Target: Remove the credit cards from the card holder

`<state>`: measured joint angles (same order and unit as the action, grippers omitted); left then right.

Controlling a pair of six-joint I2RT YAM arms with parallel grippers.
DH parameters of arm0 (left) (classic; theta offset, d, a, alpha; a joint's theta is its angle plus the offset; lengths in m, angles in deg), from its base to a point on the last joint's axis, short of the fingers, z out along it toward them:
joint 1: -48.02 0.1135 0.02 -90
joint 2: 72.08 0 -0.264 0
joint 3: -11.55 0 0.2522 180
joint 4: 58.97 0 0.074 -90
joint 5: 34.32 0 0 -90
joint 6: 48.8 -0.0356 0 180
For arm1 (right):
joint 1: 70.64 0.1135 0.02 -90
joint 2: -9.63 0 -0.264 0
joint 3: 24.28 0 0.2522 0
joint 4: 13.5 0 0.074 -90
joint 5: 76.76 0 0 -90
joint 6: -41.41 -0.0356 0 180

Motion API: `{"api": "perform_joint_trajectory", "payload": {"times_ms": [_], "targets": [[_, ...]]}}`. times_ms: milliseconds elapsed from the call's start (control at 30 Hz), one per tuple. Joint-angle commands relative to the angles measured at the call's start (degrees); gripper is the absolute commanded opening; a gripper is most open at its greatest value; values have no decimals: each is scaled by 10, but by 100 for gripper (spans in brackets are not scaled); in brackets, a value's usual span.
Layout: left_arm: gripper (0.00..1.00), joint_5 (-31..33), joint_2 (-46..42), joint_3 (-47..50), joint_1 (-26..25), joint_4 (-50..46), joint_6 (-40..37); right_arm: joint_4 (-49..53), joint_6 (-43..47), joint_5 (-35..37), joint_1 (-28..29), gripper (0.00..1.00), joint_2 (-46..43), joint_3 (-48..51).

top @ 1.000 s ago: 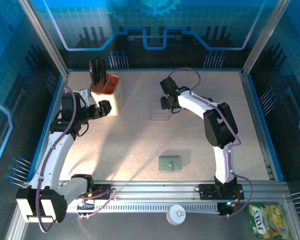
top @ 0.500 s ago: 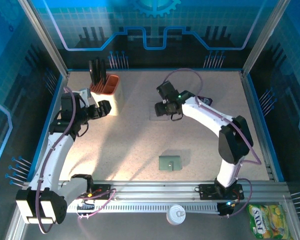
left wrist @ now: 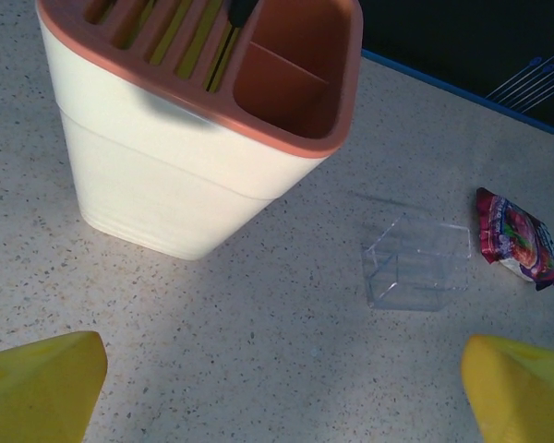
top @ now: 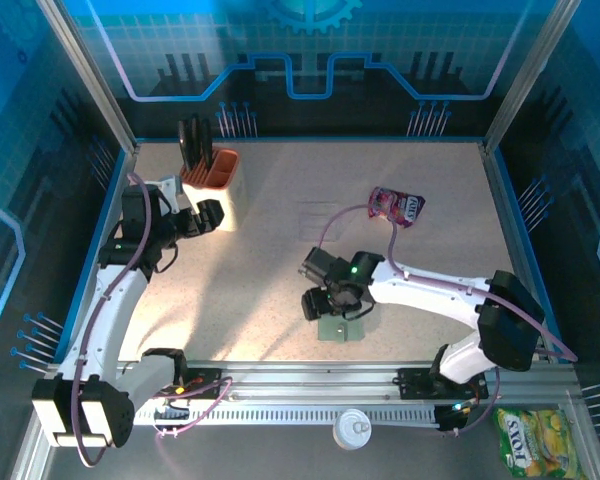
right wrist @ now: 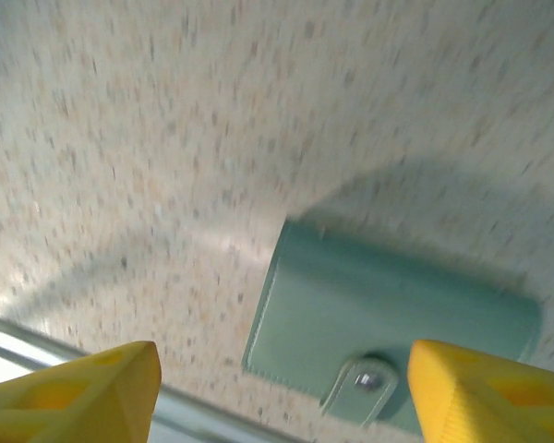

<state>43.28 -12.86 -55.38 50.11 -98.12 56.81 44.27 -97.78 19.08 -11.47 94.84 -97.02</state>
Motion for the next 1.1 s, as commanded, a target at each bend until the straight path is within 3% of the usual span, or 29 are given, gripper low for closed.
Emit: {"api": "perform_joint_trajectory", "payload": {"times_ms": [0,167,367,633,1067], "targets": [[99,-26,5,-3,-1,1,13,21,-77,-29,32,73,-19,28],[99,-29,9,-5,-2,1,14,22,-111,-59,66,81,-48,75],[99,-34,13,-4,-2,1,15,-46,-142,-102,64,100,-69,142],[99,-37,16,-4,-1,3,17,-140,-145,-143,27,100,-36,171],[99,-27,22,-8,-1,0,14,-115,-93,-120,-57,100,17,119]]}}
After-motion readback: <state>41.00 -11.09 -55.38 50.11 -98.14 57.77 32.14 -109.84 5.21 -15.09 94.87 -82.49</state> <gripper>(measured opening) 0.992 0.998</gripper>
